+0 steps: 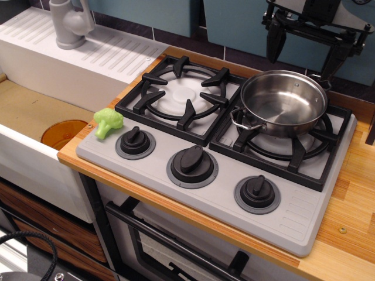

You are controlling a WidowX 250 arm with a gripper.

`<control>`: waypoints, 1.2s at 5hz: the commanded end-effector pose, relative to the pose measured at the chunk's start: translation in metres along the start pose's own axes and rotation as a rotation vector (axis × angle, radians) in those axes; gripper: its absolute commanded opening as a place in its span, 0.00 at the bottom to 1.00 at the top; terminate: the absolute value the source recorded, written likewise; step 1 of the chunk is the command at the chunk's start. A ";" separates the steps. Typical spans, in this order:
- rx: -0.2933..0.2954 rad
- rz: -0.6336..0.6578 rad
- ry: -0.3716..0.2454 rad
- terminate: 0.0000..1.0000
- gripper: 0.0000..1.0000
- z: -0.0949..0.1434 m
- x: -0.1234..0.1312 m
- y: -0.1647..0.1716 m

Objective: Put pot or pan on stove and put cauliflower in pot or pan

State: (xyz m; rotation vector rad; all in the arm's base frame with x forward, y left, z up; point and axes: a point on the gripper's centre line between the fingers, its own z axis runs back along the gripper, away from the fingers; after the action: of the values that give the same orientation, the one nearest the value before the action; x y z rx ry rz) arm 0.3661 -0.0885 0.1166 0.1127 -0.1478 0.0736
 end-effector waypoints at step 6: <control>-0.001 -0.053 -0.024 0.00 1.00 -0.009 0.011 0.037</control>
State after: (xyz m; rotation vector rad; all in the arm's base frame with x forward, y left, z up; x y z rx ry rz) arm 0.3707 -0.0505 0.0908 0.1258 -0.1051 0.0113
